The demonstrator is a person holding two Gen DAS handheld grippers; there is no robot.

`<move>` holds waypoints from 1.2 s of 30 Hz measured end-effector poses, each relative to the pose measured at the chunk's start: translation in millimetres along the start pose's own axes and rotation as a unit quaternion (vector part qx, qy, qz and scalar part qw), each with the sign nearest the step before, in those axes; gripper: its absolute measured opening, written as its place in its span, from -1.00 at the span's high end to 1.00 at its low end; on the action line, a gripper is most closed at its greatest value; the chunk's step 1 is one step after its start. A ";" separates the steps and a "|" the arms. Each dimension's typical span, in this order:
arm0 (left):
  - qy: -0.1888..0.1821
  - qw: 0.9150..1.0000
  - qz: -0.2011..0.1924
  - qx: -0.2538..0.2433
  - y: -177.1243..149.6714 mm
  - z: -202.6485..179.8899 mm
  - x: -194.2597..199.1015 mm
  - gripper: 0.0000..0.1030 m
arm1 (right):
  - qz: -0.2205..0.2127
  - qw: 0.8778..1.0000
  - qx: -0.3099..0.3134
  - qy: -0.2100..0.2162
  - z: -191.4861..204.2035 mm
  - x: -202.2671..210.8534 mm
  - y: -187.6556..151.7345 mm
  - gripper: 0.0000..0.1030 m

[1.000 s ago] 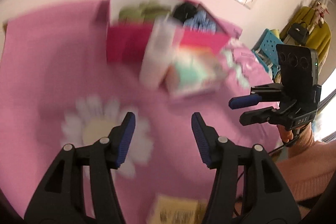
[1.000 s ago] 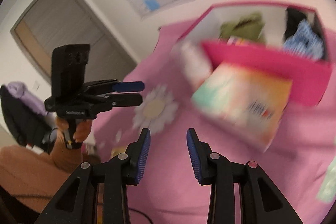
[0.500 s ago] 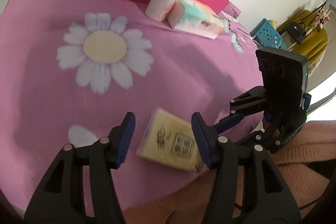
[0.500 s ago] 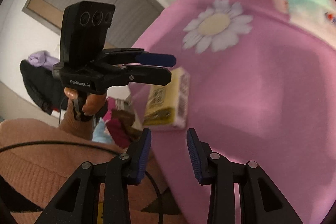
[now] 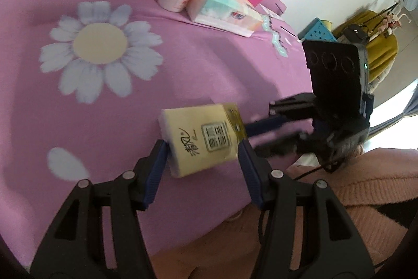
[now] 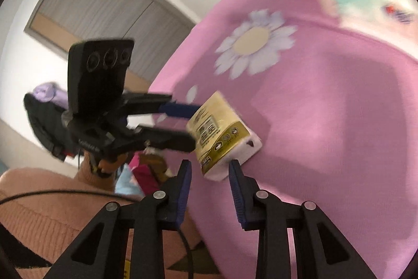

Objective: Organize soft objects
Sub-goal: 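Close the right tool on the yellow tissue pack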

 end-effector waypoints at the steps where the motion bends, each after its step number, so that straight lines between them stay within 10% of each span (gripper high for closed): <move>1: -0.006 1.000 0.000 -0.001 1.5 -2.6 -2.5 -0.11 | -0.010 1.000 -0.005 -0.005 -4.8 5.5 3.6 0.41; 15: -0.019 0.999 -0.009 -0.025 24.2 -29.9 -41.6 0.02 | -0.081 0.990 -0.018 -0.110 -53.9 50.0 27.5 0.41; 36: 0.011 0.999 -0.012 -0.037 33.5 -29.8 -52.1 0.21 | -0.106 0.984 -0.027 -0.140 -67.9 60.7 25.3 0.40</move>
Point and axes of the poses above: each gripper's, at about its wrist camera, not at the fingertips, and x roughly against the way its jaws point, z to its left, y to its top, the point moved 8 cm from there along -x, roughly the way its jaws point, and after that the axes turned 10 degrees about -z, right-handed, at the moved point
